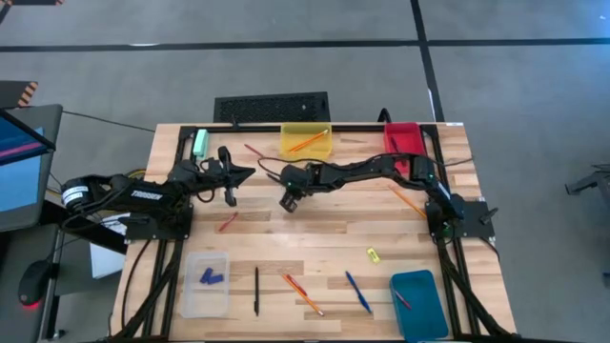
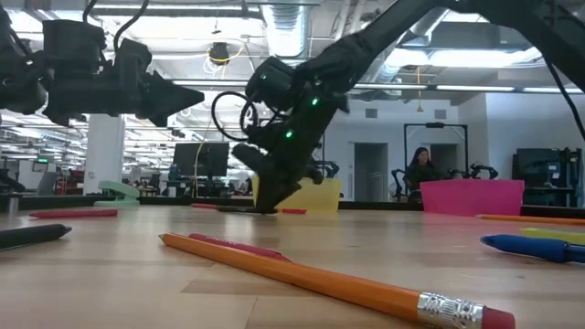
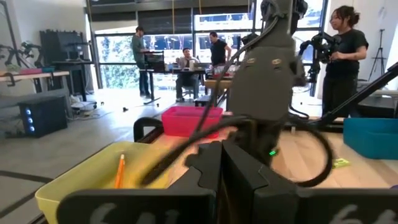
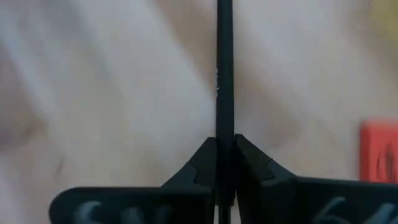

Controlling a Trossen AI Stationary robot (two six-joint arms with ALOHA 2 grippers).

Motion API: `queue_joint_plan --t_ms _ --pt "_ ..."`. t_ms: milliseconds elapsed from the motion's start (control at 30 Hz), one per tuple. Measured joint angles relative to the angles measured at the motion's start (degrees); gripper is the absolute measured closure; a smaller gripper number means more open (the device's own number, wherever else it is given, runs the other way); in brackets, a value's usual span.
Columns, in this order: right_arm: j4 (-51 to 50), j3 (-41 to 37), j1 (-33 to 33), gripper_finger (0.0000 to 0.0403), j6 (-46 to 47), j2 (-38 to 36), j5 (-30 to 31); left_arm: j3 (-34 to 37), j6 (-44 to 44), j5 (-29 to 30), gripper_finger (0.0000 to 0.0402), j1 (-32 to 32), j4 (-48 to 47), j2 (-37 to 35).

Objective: Sort crayons/erasers/pens/pencils in bins
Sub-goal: Put the black pen into the red bin

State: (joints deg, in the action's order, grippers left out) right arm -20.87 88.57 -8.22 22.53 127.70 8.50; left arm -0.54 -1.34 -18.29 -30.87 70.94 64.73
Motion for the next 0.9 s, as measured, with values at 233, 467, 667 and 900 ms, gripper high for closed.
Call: queue_joint_plan --t_ms 233,467,667,900 --pt "-13.69 -0.47 1.89 0.0366 0.4 -6.29 -1.47 0.04 0.22 -0.01 0.0398 0.0 -0.53 0.0" --pt "-17.8 -6.18 4.44 0.0363 9.06 -10.47 -0.07 0.07 0.22 -0.01 0.0398 0.0 -0.81 0.0" --pt "-16.81 -13.77 6.83 0.0362 20.31 -12.99 0.78 0.07 0.22 -0.01 0.0398 0.0 -0.82 0.0" --pt "-17.45 -14.34 7.07 0.0323 23.99 -13.17 1.03 -0.22 0.21 -0.02 0.0398 0.01 -0.96 0.0"
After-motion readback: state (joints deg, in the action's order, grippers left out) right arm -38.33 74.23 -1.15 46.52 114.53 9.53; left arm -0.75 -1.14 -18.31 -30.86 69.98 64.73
